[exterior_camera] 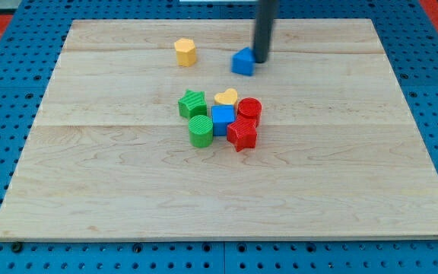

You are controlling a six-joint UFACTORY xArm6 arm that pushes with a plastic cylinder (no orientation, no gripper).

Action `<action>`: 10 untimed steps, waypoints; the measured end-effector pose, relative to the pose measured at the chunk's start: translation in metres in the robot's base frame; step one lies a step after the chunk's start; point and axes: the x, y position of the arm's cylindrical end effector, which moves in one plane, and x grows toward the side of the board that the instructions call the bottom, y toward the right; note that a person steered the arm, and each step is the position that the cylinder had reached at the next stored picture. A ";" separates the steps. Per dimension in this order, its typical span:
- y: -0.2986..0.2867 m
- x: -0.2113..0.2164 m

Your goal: Move the blue triangle left and down

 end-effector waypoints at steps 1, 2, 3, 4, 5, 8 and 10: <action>-0.058 -0.003; -0.075 0.009; -0.077 0.035; -0.031 0.036; 0.001 0.048; -0.121 0.064; -0.143 0.082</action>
